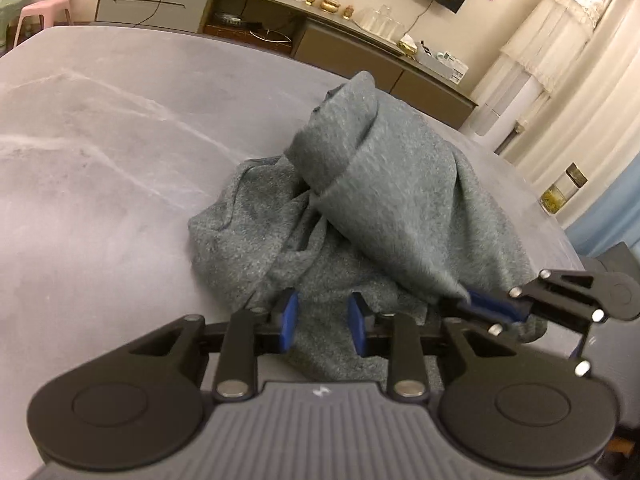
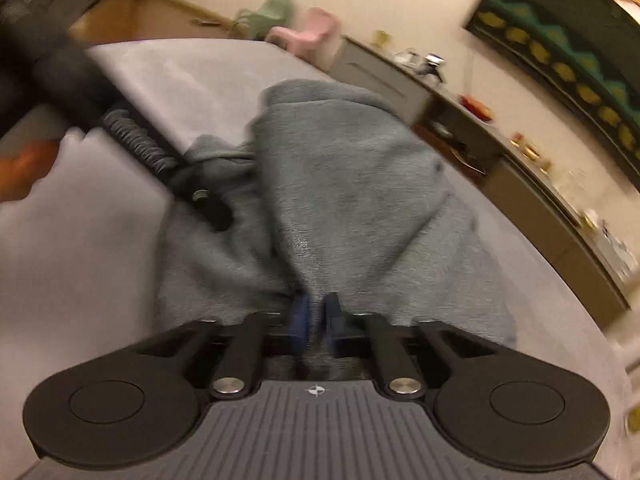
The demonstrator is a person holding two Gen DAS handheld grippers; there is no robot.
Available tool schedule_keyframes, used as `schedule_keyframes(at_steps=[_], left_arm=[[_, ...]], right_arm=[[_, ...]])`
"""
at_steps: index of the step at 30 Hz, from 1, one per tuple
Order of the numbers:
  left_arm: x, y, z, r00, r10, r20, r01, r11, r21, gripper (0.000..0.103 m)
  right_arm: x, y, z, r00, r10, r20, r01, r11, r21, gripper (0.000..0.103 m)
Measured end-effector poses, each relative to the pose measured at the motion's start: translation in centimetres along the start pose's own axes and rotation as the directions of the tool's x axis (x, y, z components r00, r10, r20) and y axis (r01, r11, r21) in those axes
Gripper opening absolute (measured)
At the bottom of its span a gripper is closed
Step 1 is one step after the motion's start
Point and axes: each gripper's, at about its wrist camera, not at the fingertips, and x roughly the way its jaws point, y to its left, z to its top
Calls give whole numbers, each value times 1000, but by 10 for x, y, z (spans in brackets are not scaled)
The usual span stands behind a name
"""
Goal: Fold clothes
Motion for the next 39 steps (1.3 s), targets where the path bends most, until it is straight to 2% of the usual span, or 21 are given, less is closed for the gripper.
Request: schedule_keyframes(at_steps=[5, 7, 11, 13, 14, 16, 18, 19, 20, 22, 24, 26, 28, 29, 30, 31, 33, 34, 36, 37, 39], left_arm=[[9, 5, -2, 1000, -12, 4, 12, 998, -65, 26], [10, 11, -5, 1000, -18, 10, 19, 993, -115, 18], [-4, 25, -11, 999, 6, 46, 4, 977, -212, 12], [-27, 34, -11, 991, 52, 124, -21, 969, -245, 12], [-41, 36, -10, 979, 89, 182, -43, 969, -241, 14], [-69, 28, -5, 940, 144, 309, -95, 981, -171, 16], [-78, 13, 1, 936, 66, 346, -46, 997, -65, 25], [-78, 4, 3, 939, 34, 342, -32, 999, -13, 29], [-67, -6, 5, 954, 35, 298, -45, 999, 26, 29], [-35, -16, 5, 979, 96, 179, -108, 992, 61, 29], [-6, -10, 2, 985, 153, 78, -157, 987, 40, 29], [-8, -8, 1, 985, 154, 77, -157, 987, 33, 29], [-13, -5, -4, 985, 156, 78, -158, 987, 23, 29], [-13, -4, -6, 984, 156, 83, -158, 987, 21, 29], [-13, -5, -7, 983, 160, 87, -162, 986, 24, 29], [-12, -8, -7, 982, 167, 87, -170, 985, 31, 29], [-11, -12, -5, 980, 176, 89, -180, 983, 36, 29], [-11, -12, -6, 980, 177, 91, -180, 983, 36, 29], [-13, -10, -8, 981, 169, 92, -172, 985, 27, 29], [-14, -9, -9, 982, 166, 92, -169, 985, 22, 29], [-19, -6, -9, 982, 168, 90, -170, 985, 8, 29]], right_arm=[[-55, 3, 13, 993, 83, 88, -89, 994, 63, 5], [-65, 13, 14, 984, 143, 102, -151, 986, 72, 4], [-43, 47, -2, 984, 177, 19, -178, 982, 65, 4], [-40, 58, -10, 986, 165, 3, -165, 985, 53, 5], [-42, 62, -12, 988, 153, 4, -153, 987, 40, 5], [-43, 74, -13, 992, 126, -6, -126, 992, -22, 5], [-44, 89, -15, 997, 81, -11, -81, 988, -132, 5], [-47, 98, -16, 998, 58, -9, -59, 980, -191, 5], [-50, 108, -16, 999, 37, -5, -37, 967, -252, 4], [-55, 115, -17, 999, 47, 1, -44, 957, -288, 4], [-63, 100, -17, 991, 132, -3, -130, 970, -207, 9], [-73, 58, -14, 954, 296, 33, -296, 955, -16, 13], [-87, -4, -20, 954, 269, 132, -291, 938, 191, 34], [-94, -35, -25, 957, 229, 178, -273, 917, 290, 58], [-102, -67, -29, 958, 184, 220, -259, 886, 386, 72], [-96, -93, -35, 968, 139, 209, -221, 867, 446, 74], [-71, -142, -47, 989, 55, 137, -120, 840, 529, 74], [-56, -160, -56, 990, 104, 101, -143, 811, 567, 70], [-42, -170, -75, 955, 271, 124, -288, 733, 616, 50], [-41, -171, -84, 939, 315, 137, -329, 710, 623, 33], [-52, -171, -96, 937, 314, 151, -336, 704, 626, 6]])
